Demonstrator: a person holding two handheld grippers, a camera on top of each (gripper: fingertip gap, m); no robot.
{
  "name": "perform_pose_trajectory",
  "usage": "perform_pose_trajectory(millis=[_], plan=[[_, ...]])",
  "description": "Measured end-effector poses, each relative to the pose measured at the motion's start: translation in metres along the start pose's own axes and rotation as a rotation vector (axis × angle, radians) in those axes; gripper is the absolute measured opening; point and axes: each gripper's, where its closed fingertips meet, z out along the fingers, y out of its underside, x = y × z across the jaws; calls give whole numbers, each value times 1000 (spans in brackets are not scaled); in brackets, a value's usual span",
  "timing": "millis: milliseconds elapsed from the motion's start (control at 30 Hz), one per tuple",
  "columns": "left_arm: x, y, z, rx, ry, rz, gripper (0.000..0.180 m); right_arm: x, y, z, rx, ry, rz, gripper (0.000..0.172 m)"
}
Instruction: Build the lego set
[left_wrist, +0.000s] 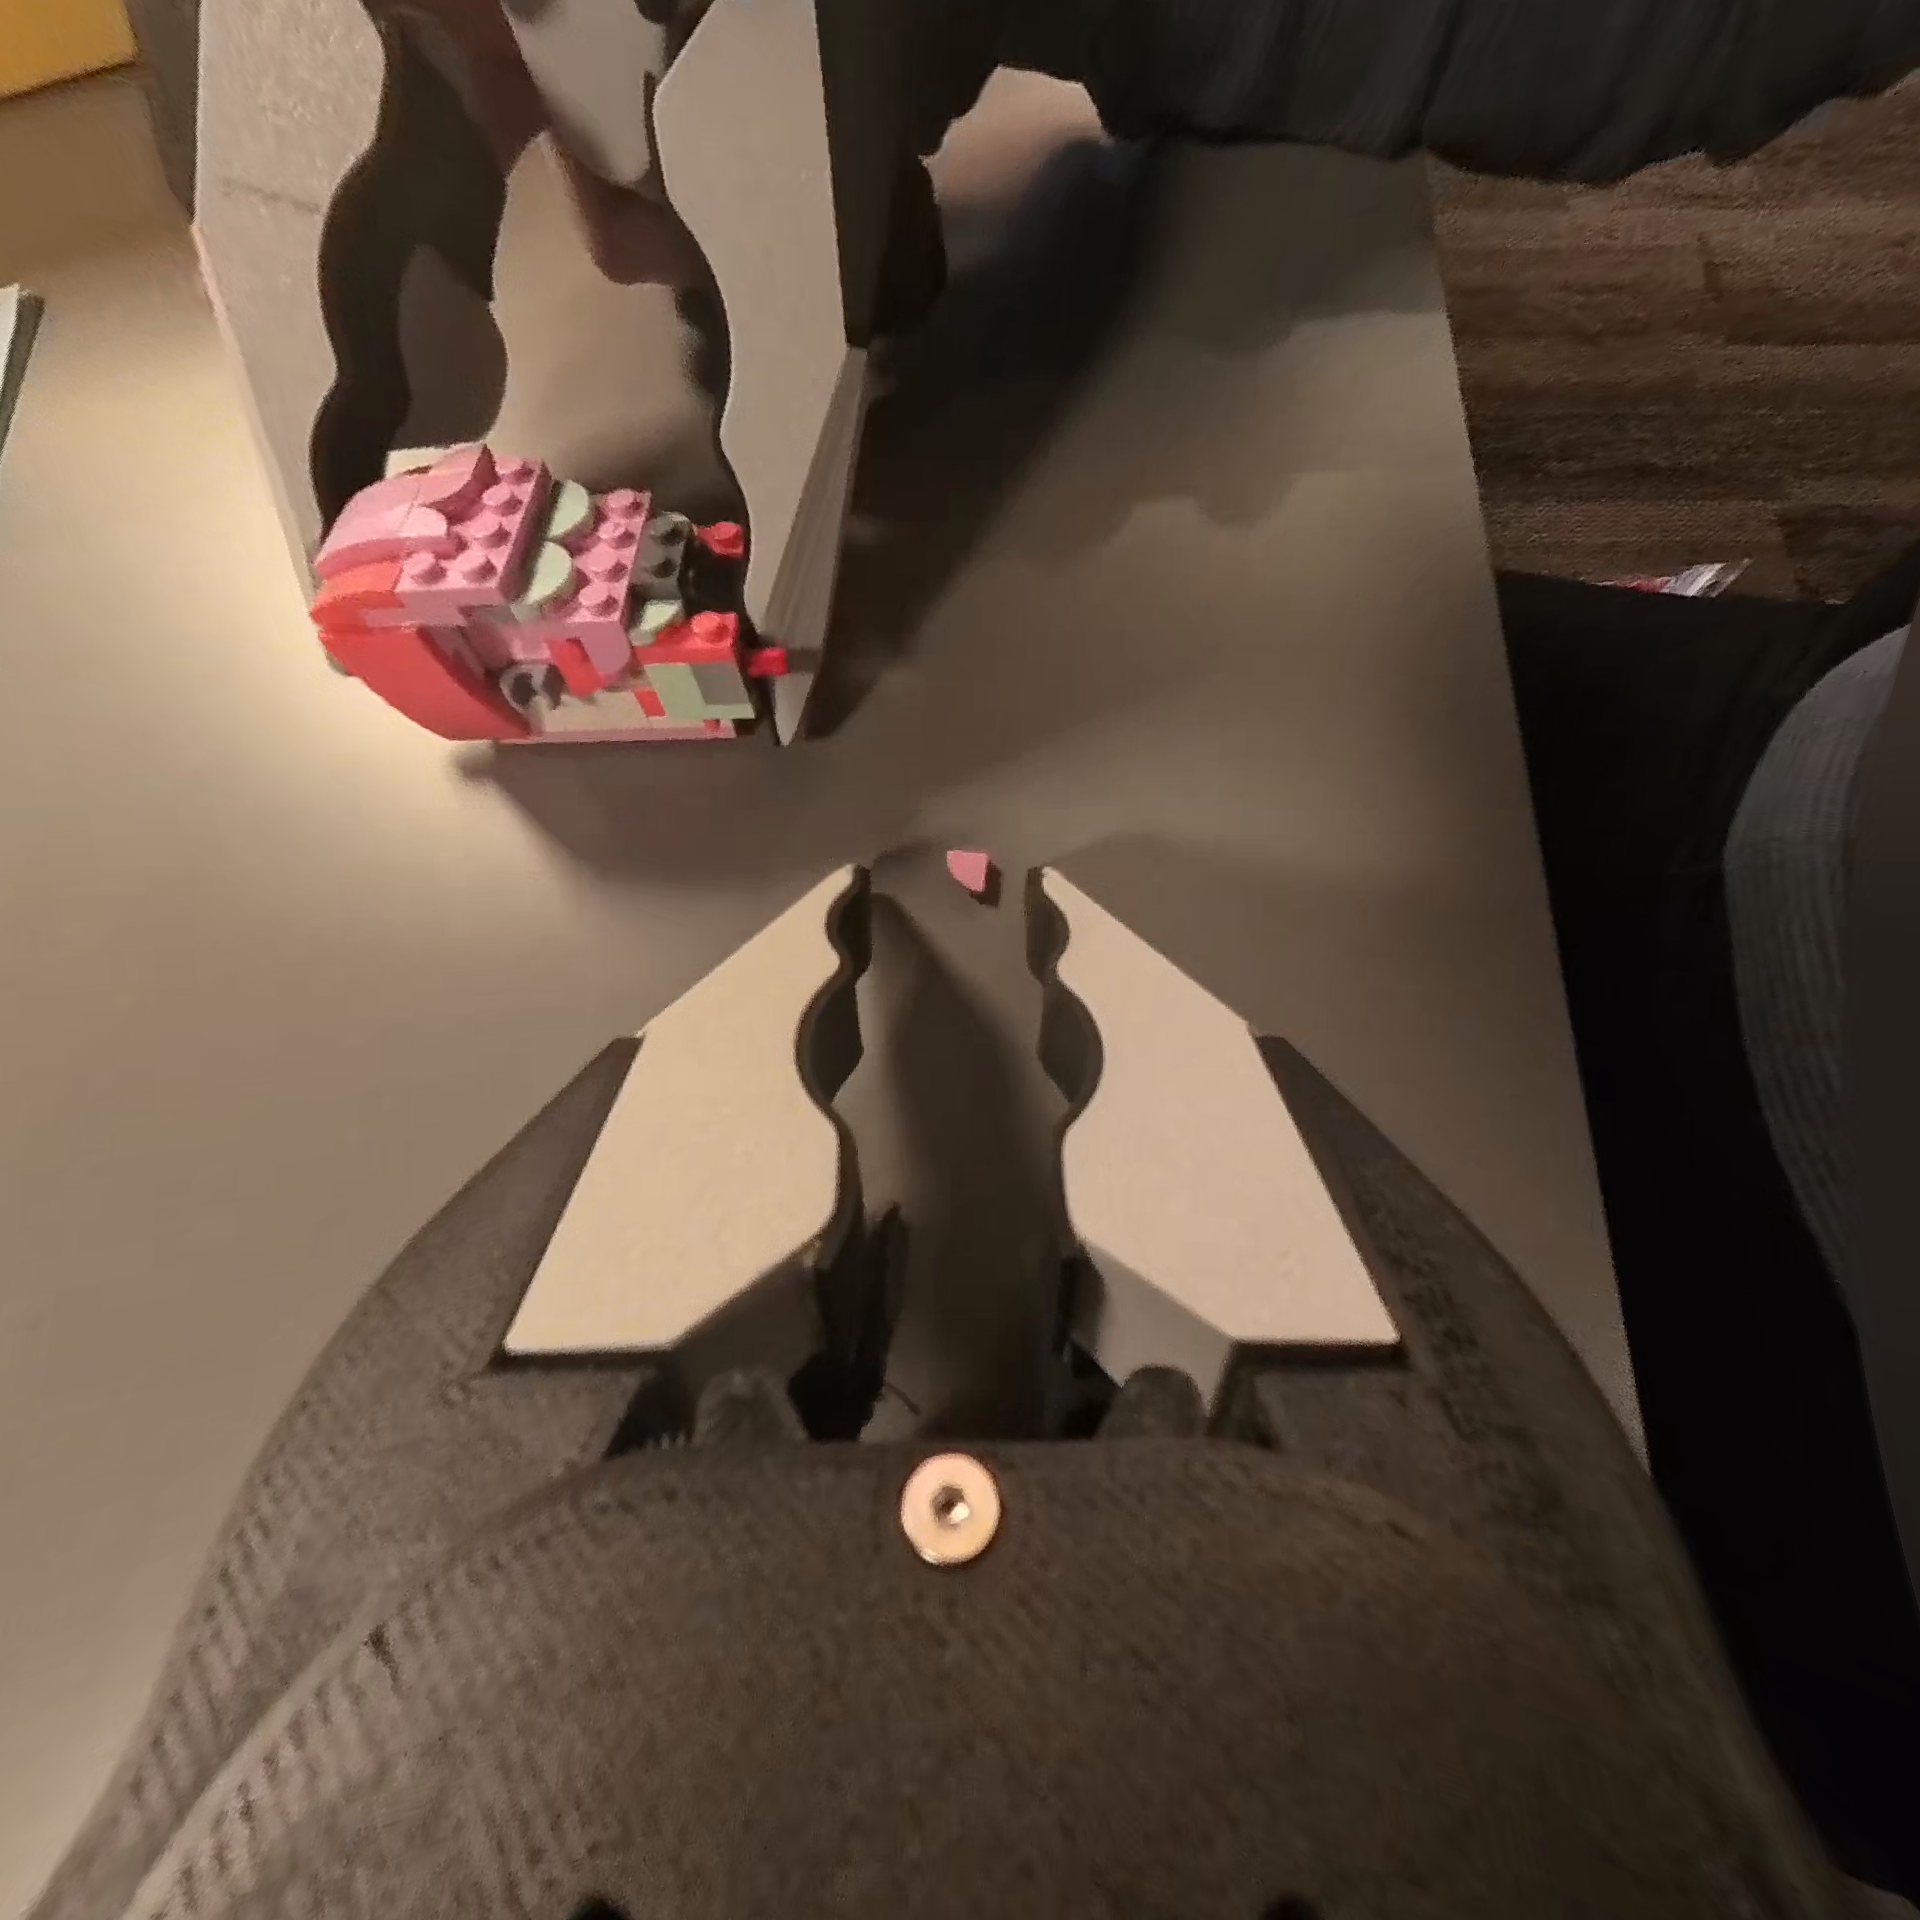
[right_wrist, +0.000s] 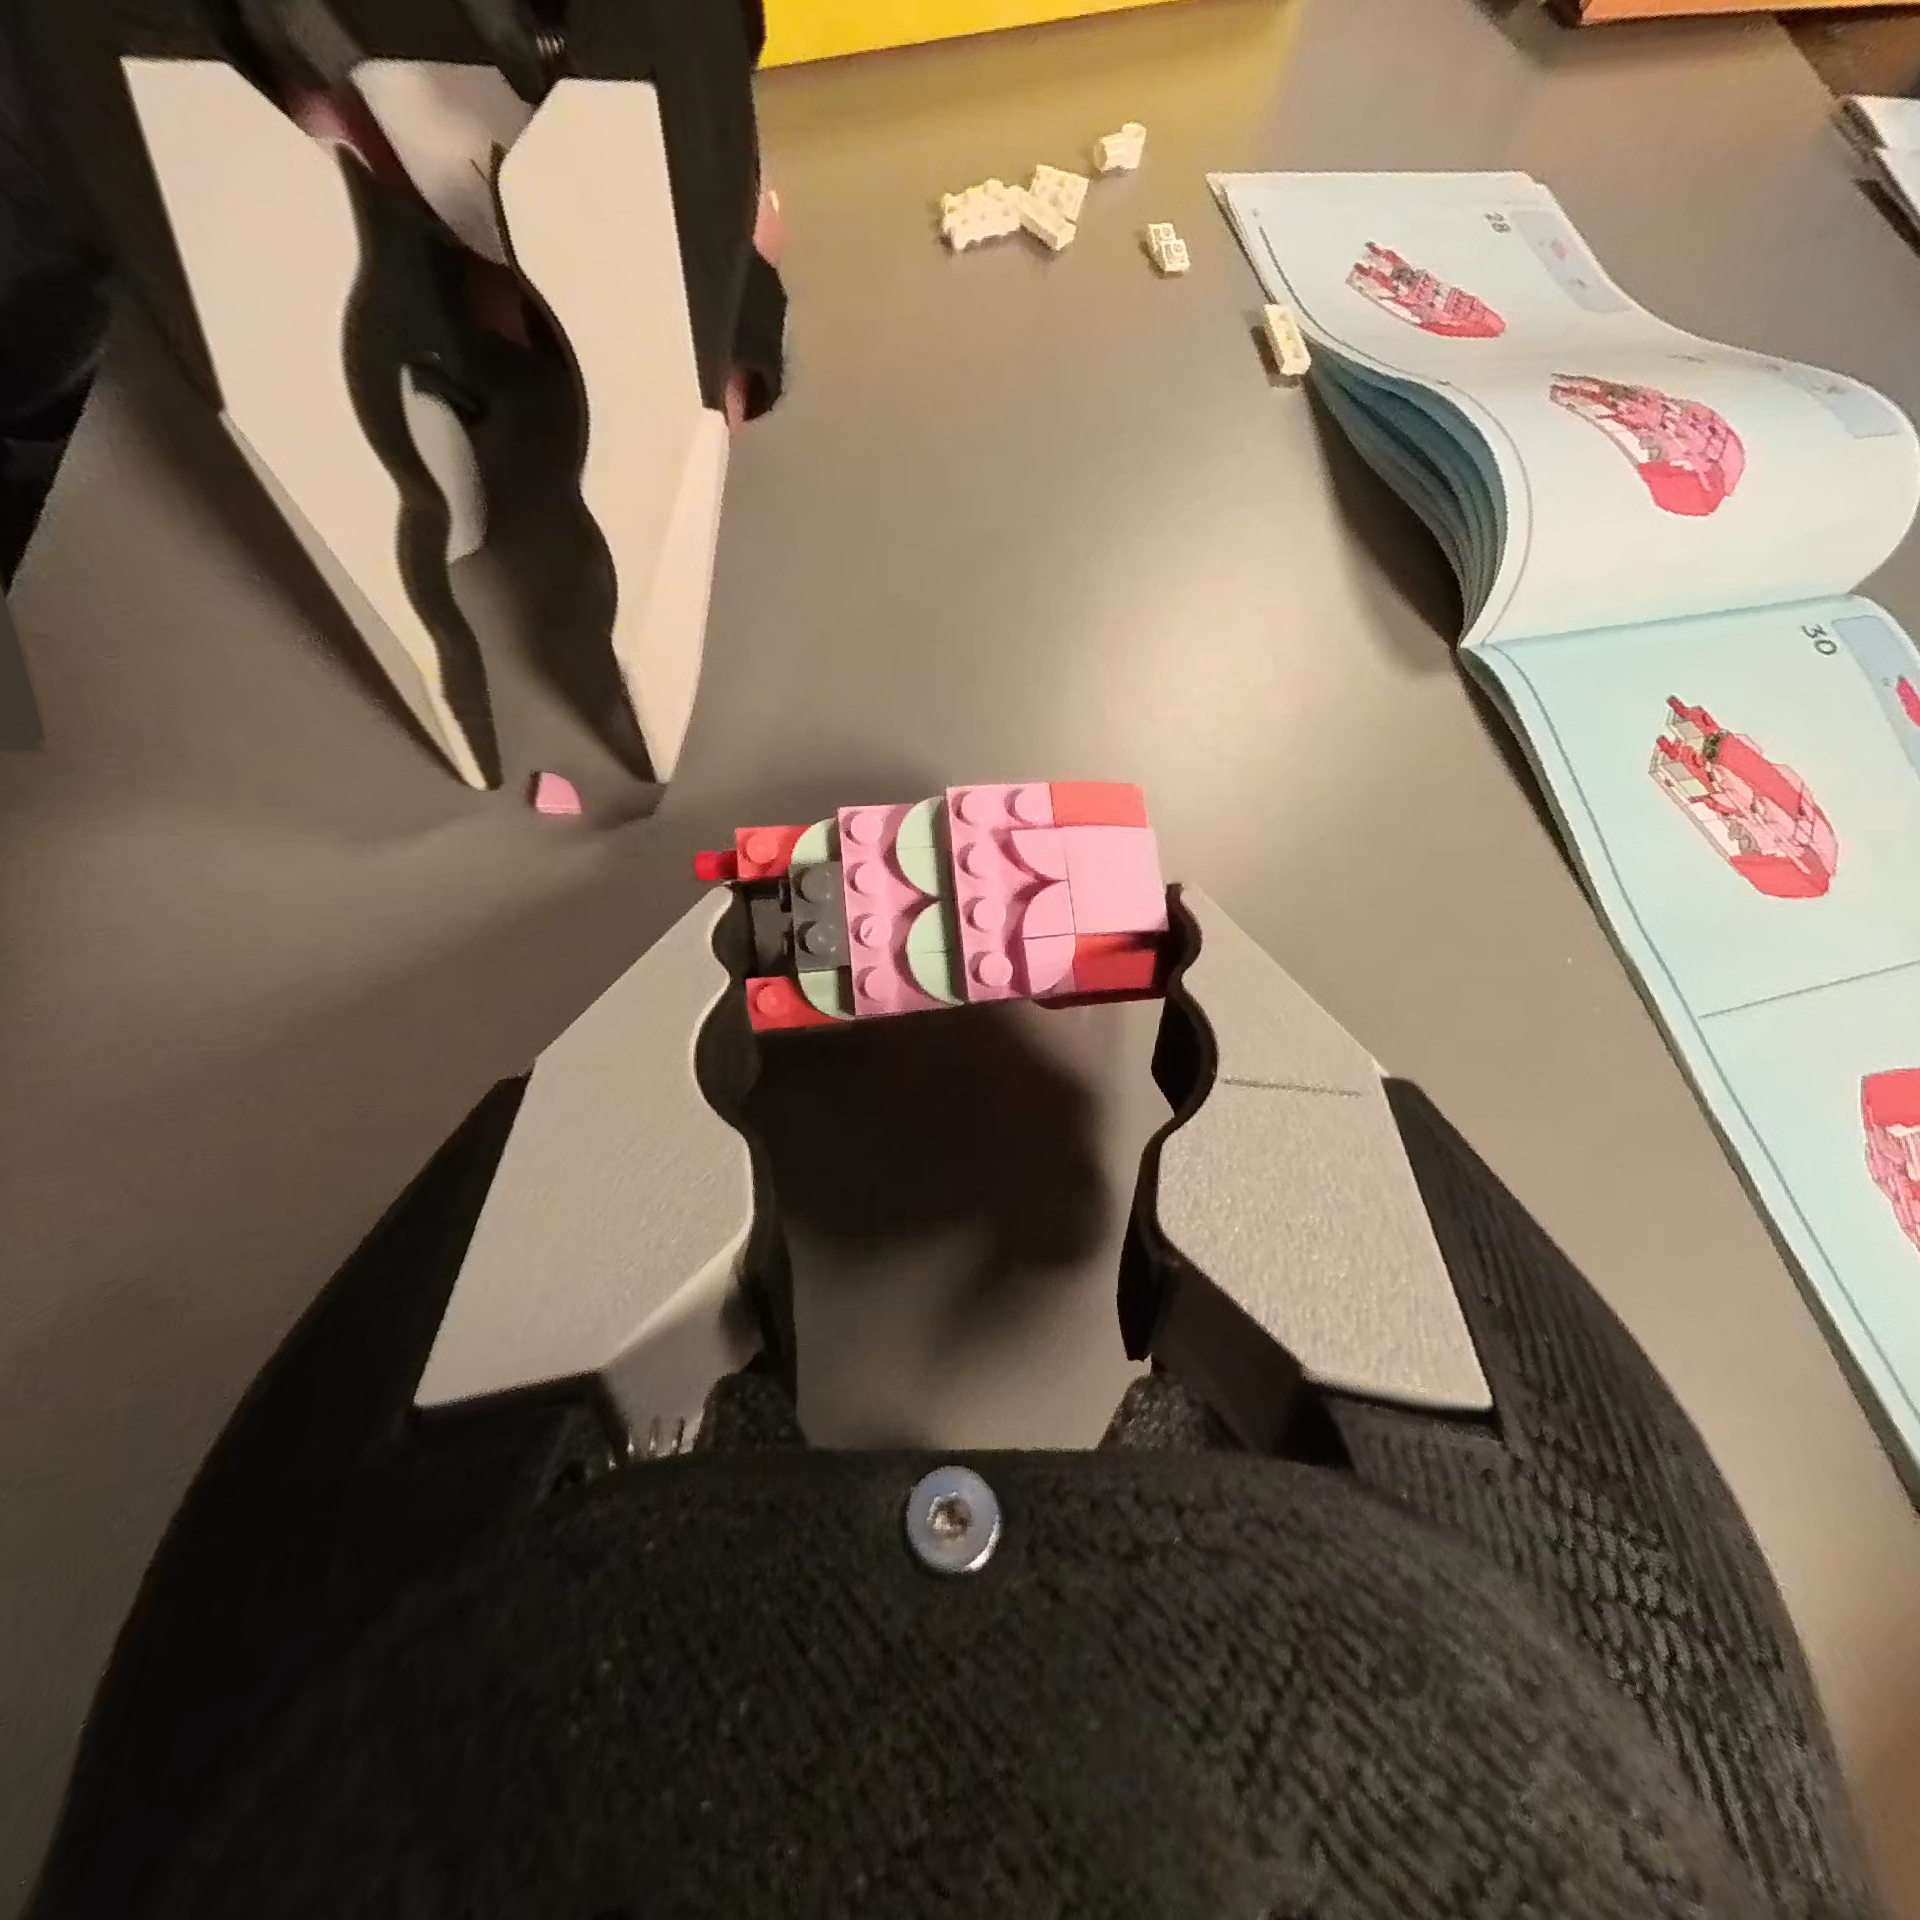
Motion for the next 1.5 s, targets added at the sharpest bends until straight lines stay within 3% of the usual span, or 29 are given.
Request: perform_pose_trajectory(millis=[667, 833, 933, 1033, 1100, 1200, 1300, 1400, 1500], plan=[[1, 0, 0, -2, 18, -7, 19, -11, 2, -3, -55, 30, 46, 78], [0, 0, 0, -2, 15, -11, 21, -12, -2, -8, 7, 13, 35, 92], [-7, 0, 1, -3, -14, -46, 41, -12, -6, -15, 51, 0, 45, 93], [-17, -2, 1, 5, -50, -108, 77, -5, -3, -23, 62, 8, 81, 93], [-27, -17, -2, 94, -79, -124, 97, -2, -5, -30, 97, 7, 114, 92], [-43, -37, -7, 183, -120, -118, 110, 5, -19, -45, 222, 0, 179, 89], [-64, -36, 2, 107, -191, -46, 121, 13, -32, -60, 360, -10, 249, 88], [-62, -41, 16, 91, -126, -17, 117, 20, -36, -70, 439, -15, 297, 88], [-52, -42, 28, 72, 1, 6, 86, 20, -38, -75, 477, -46, 326, 87]])
